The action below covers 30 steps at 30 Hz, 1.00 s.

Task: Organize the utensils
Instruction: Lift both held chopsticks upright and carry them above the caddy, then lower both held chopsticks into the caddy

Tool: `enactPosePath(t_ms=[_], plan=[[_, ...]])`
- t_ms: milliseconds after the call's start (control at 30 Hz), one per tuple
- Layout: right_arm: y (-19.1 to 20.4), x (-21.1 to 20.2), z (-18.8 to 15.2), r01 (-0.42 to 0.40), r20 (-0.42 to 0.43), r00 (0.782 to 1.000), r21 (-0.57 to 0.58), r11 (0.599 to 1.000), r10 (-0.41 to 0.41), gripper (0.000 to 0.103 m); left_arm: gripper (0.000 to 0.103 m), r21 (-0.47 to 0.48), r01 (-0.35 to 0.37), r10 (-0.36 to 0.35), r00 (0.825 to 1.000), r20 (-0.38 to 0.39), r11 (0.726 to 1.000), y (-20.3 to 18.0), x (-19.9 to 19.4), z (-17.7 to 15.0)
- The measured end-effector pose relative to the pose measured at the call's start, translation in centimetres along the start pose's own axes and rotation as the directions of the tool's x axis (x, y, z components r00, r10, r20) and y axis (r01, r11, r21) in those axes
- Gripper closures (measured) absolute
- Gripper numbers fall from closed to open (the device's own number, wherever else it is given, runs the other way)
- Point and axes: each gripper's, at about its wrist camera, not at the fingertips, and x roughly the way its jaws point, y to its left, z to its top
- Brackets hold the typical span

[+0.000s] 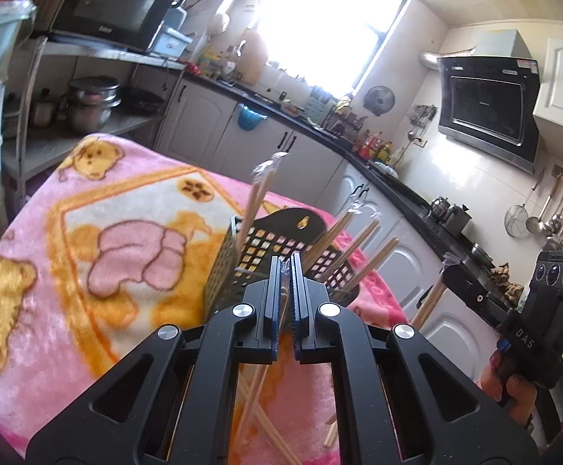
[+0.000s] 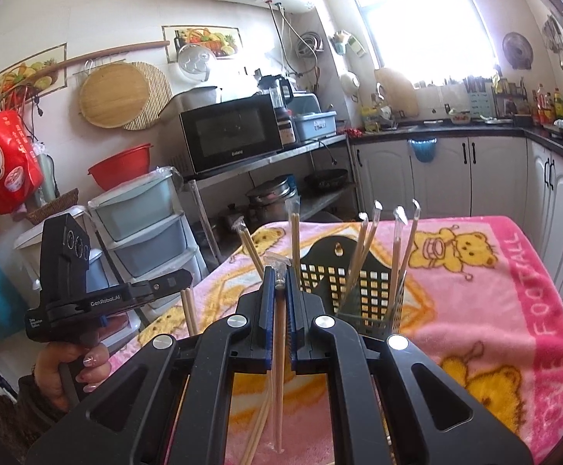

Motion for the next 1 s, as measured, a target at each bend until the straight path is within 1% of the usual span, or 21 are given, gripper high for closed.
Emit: enactPosePath(t_ms=[267,533,733,1000], plan=[[0.2,-0.8,1.1,0.015,0.038,0.999,-0.017,1.0,-0.015,0.097,0.101,0.063,0.036,-0.037,0.999,0.012,0.997,-2.3,0.2,1.2],[0.2,-1.4,1.9,0.031,0.078,0.997,-0.025,0.999,-0.029,0.097,0.101,0.129,0.077,-0.081,0.996,0.027,0.989,-5.0,0.6,2.4],[0.0,-1.6,2.7,0.036,0.101,0.994,-0.028,0.999,-0.033,0.097,0.101,0.169,0.094,-0.102,0.994,0.044,0.981,-6.7,0.9,3.5],[-0.2,-2.1,4.4,0.044,0.153,0.987,-0.031,0.999,-0.039,0.097,0.101,0.204,0.103,-0.121,0.99,0.077,0.974,-8.3,1.5,5.3]])
